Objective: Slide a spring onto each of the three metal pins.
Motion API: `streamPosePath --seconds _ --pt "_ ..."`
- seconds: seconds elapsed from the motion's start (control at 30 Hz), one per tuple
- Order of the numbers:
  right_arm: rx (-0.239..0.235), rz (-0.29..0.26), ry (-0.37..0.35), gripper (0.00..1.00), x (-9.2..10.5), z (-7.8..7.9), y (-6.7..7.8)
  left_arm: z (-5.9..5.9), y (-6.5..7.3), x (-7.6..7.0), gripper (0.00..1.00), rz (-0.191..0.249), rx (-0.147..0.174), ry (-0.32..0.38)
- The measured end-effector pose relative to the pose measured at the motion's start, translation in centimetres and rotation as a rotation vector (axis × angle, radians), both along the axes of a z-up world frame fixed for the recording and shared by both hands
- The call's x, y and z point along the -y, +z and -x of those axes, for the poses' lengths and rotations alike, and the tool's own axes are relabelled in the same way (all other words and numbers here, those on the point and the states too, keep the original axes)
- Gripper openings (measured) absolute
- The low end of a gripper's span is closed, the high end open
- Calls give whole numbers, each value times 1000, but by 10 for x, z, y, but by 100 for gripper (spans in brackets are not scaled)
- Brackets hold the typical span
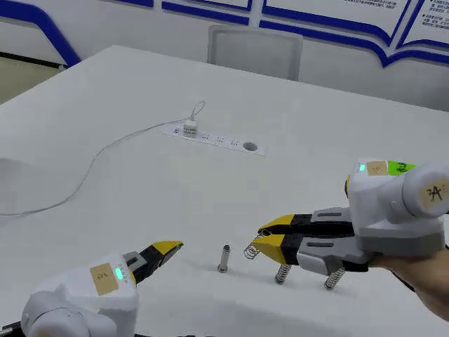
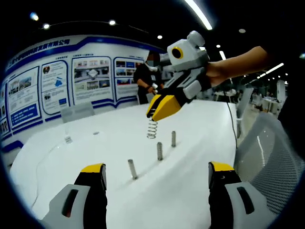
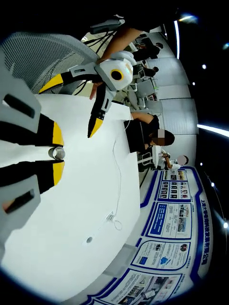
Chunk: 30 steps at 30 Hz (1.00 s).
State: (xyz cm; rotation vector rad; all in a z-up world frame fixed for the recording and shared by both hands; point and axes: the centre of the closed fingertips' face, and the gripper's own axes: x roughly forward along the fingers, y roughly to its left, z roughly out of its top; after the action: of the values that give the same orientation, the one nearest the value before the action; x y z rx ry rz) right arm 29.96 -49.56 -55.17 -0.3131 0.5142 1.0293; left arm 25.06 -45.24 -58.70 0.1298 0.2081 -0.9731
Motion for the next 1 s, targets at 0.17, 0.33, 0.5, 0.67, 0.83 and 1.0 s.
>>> streamPosePath --seconds 0.17,0.33,0.5,0.67,0.83,1.0 --pt "-2 8 -40 11 1 -16 -4 -3 0 -2 95 64 -48 22" --pt "-9 32 -55 11 1 -26 -14 -4 3 0 99 96 -56 30" --pt "-34 32 -77 11 -3 -36 -24 -4 2 1 100 89 -52 27" --pt "-61 23 -88 11 -11 -43 -33 -5 2 0 100 87 -55 35" --pt "-88 37 -72 11 -18 -47 -45 -9 -1 -5 100 64 -51 62" --pt "-99 68 -55 11 -20 -49 -56 -13 2 -9 100 86 -52 87"
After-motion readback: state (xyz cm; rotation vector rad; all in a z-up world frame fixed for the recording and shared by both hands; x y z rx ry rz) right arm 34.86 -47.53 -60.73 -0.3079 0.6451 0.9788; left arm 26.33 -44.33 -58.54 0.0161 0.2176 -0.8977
